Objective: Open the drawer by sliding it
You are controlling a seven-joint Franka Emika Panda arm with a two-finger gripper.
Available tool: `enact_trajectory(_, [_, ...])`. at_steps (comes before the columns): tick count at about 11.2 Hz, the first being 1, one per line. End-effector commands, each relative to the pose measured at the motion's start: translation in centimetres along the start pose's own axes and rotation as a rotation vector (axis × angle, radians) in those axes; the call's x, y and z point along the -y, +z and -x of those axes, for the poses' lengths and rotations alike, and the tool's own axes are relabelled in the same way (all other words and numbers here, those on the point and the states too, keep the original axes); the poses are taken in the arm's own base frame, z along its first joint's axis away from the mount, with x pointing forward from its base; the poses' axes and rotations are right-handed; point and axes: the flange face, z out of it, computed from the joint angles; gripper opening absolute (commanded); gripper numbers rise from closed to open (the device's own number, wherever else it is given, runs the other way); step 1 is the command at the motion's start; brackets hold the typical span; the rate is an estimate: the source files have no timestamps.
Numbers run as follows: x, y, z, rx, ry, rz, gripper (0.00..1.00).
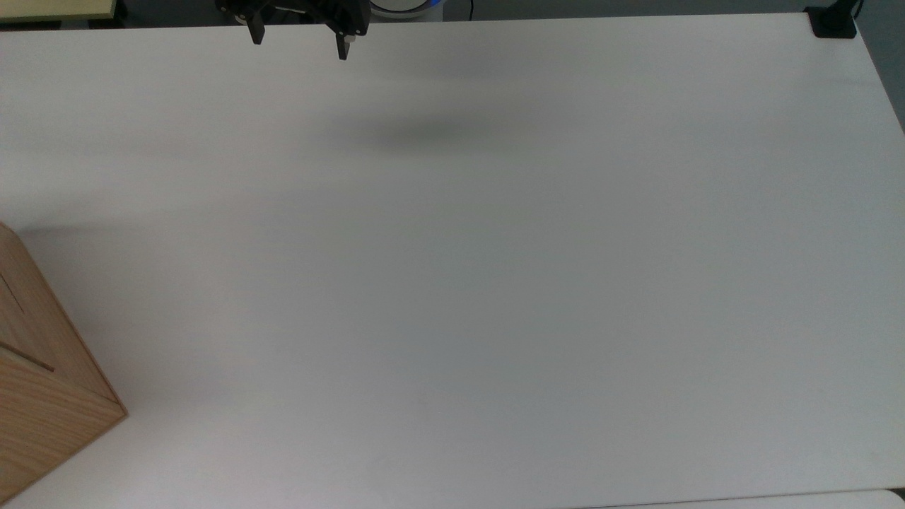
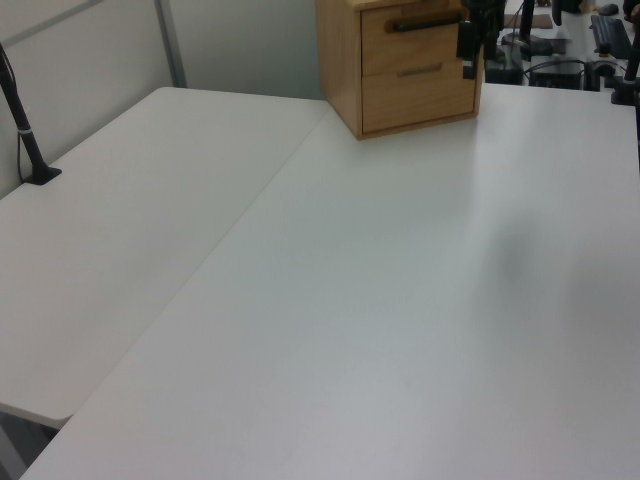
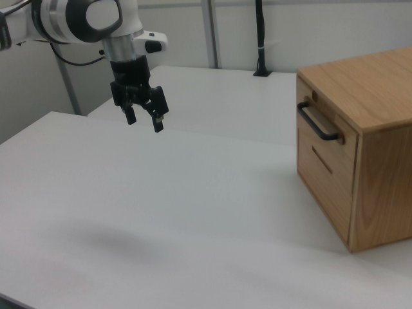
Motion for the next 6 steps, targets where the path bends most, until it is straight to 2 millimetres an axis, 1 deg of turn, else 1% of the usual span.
enact_trajectory(1, [-0.1,-0.3,0.2,0.005,-0.014,-0.019,1.00])
enact_trajectory(2, [0.0,0.6,-0.5,0.015,-0.018,-0.013,1.00])
enact_trajectory(3, [0.1,0.5,-0.9,0.008,-0.023,0.001,1.00])
enact_trajectory(4, [0.0,1.2,-1.4,0.020,-0.065,0.011,1.00])
enact_trajectory(5, [-0.1,1.5,-1.5,0.023,-0.151,0.021,1.00])
enact_trajectory(6, [-0.3,2.0,-2.1,0.016,-0.236,0.045,1.00])
